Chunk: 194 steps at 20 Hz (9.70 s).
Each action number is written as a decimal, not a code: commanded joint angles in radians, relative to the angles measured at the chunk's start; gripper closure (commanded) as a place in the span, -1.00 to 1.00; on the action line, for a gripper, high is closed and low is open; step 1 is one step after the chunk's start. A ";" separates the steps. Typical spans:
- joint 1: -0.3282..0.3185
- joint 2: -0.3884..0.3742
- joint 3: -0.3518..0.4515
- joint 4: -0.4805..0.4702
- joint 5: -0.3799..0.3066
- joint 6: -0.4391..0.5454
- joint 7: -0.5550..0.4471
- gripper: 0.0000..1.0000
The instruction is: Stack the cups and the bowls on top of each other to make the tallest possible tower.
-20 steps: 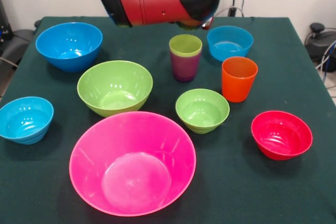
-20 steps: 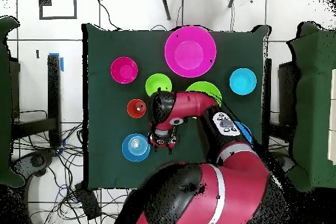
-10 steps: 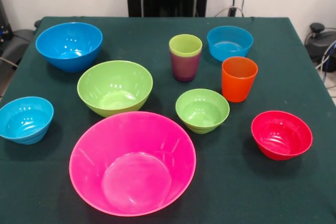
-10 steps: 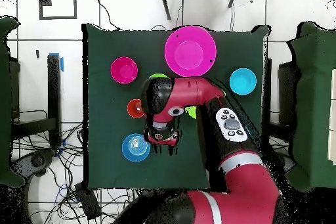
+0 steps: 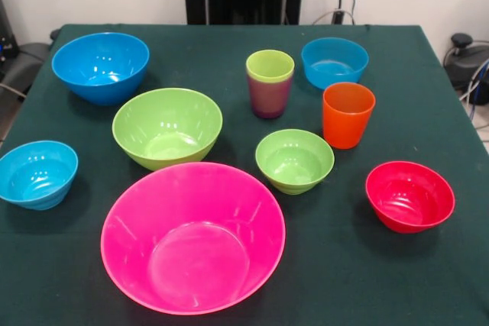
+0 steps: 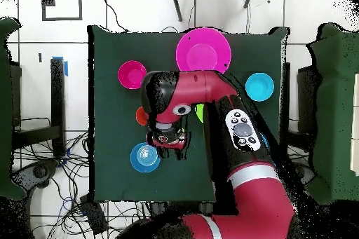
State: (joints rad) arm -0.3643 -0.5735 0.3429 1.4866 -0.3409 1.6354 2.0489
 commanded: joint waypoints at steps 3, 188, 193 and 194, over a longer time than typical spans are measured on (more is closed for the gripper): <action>0.002 0.110 0.068 -0.076 -0.110 -0.164 -0.168 -1.00; -0.168 0.359 0.095 -0.272 -0.381 -0.588 -0.444 1.00; -0.166 0.361 0.098 -0.283 -0.377 -0.571 -0.452 1.00; -0.163 0.363 0.098 -0.289 -0.376 -0.564 -0.453 1.00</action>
State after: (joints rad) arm -0.5301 -0.2902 0.4417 1.2017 -0.6452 1.0886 1.8394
